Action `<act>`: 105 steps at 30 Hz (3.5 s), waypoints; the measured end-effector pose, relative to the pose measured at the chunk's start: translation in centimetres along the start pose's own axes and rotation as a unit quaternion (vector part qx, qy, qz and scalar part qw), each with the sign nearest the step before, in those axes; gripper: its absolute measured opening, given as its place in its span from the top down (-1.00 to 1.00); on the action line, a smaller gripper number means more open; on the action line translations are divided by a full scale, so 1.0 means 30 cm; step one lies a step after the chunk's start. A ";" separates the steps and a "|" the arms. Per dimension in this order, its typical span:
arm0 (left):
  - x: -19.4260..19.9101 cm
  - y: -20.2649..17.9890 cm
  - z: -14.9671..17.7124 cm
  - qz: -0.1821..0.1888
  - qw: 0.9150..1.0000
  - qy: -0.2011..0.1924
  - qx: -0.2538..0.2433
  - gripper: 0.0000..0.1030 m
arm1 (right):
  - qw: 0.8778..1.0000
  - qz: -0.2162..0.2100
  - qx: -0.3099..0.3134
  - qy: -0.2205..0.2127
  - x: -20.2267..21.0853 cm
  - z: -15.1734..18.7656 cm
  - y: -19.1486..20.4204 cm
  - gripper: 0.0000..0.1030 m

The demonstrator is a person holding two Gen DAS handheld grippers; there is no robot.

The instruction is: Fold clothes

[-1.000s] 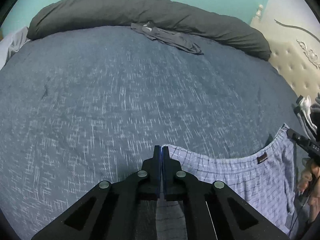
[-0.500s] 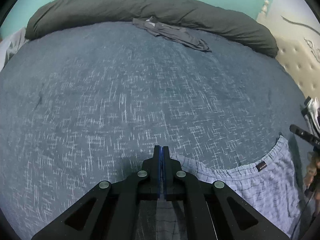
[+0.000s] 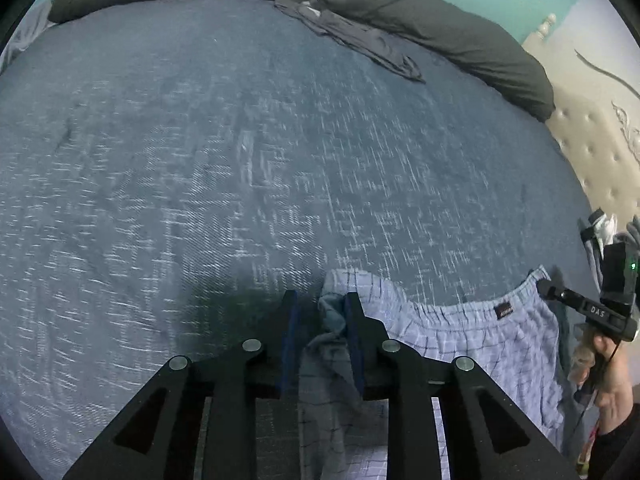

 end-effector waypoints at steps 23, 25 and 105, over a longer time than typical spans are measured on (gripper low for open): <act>0.103 -0.008 -0.021 -0.033 0.999 -0.040 -0.009 0.82 | 0.995 0.051 -0.013 -0.085 0.129 -0.102 -0.066 0.35; 0.131 -0.006 0.004 -0.041 0.998 -0.048 -0.015 0.81 | 0.993 0.035 -0.045 -0.100 0.189 -0.048 -0.092 0.33; 0.148 -0.060 0.458 -0.019 0.995 -0.089 0.033 0.59 | 0.992 0.079 -0.041 -0.089 0.228 0.379 -0.089 0.90</act>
Point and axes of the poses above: each gripper's, at about its wrist camera, not at the fingertips, and x roughly against the way its jaws point, y to its left, z to its underside, the point moved 6 cm from there along -x, roughly the way its jaws point, and after that the axes turned 5 degrees about y, right-handed, at the moved point
